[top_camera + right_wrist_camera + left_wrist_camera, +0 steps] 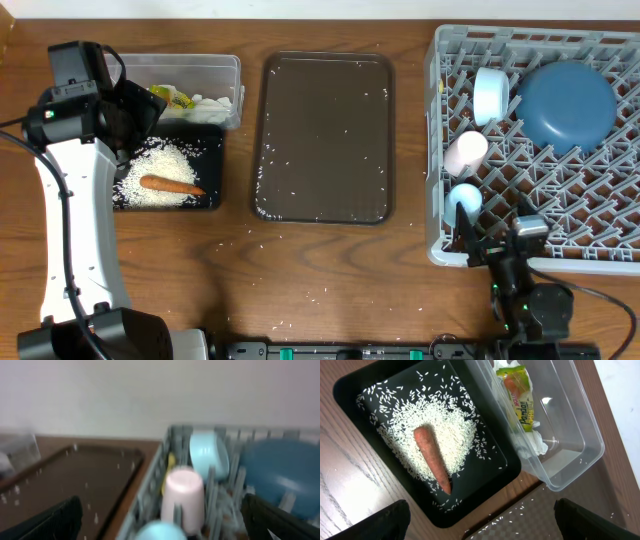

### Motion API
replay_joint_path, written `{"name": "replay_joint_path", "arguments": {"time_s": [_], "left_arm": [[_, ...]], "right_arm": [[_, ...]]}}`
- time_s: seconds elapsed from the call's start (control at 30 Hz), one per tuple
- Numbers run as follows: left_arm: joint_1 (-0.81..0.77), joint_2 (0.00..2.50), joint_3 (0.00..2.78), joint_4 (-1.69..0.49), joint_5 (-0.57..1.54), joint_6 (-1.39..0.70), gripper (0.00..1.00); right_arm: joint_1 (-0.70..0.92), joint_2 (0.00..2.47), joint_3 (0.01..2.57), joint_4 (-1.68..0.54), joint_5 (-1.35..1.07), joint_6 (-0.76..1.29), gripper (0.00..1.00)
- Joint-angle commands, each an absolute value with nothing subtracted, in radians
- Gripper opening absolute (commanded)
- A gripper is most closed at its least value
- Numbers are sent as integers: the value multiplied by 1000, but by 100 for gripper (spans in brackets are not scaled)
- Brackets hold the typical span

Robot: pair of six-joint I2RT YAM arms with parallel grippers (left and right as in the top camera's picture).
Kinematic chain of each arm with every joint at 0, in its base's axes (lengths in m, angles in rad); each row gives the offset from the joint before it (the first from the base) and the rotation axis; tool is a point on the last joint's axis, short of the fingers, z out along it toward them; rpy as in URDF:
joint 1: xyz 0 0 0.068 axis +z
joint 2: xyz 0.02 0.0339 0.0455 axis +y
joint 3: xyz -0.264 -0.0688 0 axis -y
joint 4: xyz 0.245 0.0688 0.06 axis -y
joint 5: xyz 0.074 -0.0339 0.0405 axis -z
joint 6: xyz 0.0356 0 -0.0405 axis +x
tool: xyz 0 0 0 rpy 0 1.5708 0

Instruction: Sort waste into correct bins and load items into the dishwasher rack

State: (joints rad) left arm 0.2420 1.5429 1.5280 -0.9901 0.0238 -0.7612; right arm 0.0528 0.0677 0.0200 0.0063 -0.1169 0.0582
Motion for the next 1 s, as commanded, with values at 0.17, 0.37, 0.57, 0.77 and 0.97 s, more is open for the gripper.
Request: {"name": "replay_joint_path", "arguments": {"time_s": [0.17,0.37,0.57,0.77,0.97], "left_arm": [[245,1549,1528,-994,19,-753,95],[245,1549,1528,-994,19,-753,95],[245,1549,1528,-994,19,-753,95],[245,1549,1528,-994,19,-753,95],[245,1549,1528,-994,19,-753,95]], "right_arm": [[60,20,5,-64,-125,59,99],[61,5,6,-64,-124,59,99],[61,5,6,-64,-124,59,99],[61,5,6,-64,-124,59,99],[61,5,6,-64,-124,59,99]]}}
